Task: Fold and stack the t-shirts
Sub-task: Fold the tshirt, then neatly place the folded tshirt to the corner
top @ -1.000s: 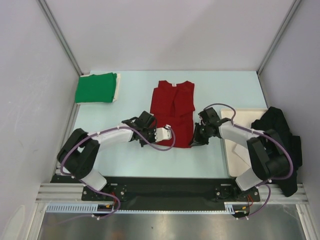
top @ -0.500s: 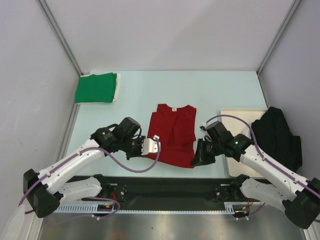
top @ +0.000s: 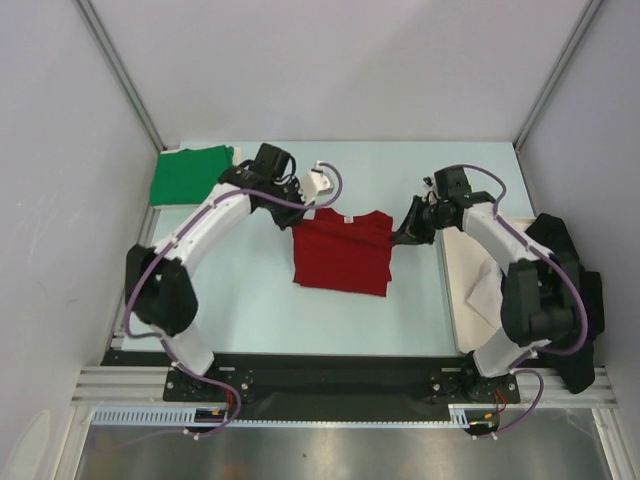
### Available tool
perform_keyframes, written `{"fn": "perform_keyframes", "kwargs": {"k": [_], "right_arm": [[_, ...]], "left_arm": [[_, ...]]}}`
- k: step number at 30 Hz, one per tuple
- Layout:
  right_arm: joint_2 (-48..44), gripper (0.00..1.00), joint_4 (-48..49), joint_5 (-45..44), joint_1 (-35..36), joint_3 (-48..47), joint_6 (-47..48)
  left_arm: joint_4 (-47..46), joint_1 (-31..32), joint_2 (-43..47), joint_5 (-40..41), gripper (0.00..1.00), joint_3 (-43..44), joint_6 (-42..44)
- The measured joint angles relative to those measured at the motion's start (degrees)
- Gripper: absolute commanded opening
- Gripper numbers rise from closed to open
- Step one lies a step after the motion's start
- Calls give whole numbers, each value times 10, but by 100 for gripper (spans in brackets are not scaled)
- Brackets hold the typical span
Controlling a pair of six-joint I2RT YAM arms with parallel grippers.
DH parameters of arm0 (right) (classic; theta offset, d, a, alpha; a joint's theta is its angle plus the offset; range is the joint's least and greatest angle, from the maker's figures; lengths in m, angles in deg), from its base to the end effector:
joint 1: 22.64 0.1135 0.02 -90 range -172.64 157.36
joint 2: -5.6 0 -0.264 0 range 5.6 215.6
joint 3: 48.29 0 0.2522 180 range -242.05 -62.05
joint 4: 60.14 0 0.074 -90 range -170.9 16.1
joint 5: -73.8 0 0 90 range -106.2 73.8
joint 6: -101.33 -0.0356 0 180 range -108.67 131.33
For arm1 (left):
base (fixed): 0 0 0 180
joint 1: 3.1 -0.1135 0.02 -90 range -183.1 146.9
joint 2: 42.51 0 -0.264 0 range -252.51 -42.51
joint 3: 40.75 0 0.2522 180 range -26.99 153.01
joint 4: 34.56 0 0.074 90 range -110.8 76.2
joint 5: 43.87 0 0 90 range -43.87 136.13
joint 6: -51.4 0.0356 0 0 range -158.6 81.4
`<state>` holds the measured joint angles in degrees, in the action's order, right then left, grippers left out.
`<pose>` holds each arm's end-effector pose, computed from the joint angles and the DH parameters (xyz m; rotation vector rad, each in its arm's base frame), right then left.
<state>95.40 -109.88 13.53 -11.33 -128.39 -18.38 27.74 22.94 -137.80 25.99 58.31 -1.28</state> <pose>0.3113 0.0803 0.2447 0.2363 2.6725 0.9214 0.3110 -0.1656 0.3013 1.4410 2.0932 -0.3783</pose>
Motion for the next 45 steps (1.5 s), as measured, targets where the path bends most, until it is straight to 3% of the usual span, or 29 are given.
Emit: {"fn": "perform_keyframes", "kwargs": {"k": [8, 11, 12, 14, 16, 18, 24, 26, 28, 33, 38, 45], "right_arm": [[167, 0, 59, 6, -34, -106, -2], [194, 0, 75, 6, -37, -119, -7], [201, 2, 78, 5, -37, -122, -10], [212, 21, 85, 1, -38, -126, -16], [223, 36, 91, -8, -41, -135, -21], [239, 42, 99, -21, -47, -146, -28], [256, 50, 126, -73, -69, -157, -40], [244, 54, 128, -99, -65, -152, -32], [214, 59, 130, -125, -52, -130, -23], [123, 71, 149, -141, -14, -44, -16], [128, 71, 161, -131, -1, -12, -17], [146, 72, 175, -119, -1, 17, -20]], "left_arm": [[20, -38, -233, 2, 1, 220, -35], [21, -43, -281, 3, 5, 253, -46], [22, -44, -291, 4, 11, 259, -50], [16, -44, -304, 5, 19, 265, -57], [4, -45, -310, 12, 36, 266, -62], [-13, -47, -313, 28, 46, 266, -73], [-78, -63, -322, 82, 50, 269, -125], [-115, -71, -304, 91, 53, 238, -155], [-162, -80, -255, 95, 61, 148, -186], [-223, -85, -130, 87, 65, -45, -265], [-281, -78, -103, 63, 73, -105, -344], [-332, -78, -130, 20, 73, -125, -440]]}}
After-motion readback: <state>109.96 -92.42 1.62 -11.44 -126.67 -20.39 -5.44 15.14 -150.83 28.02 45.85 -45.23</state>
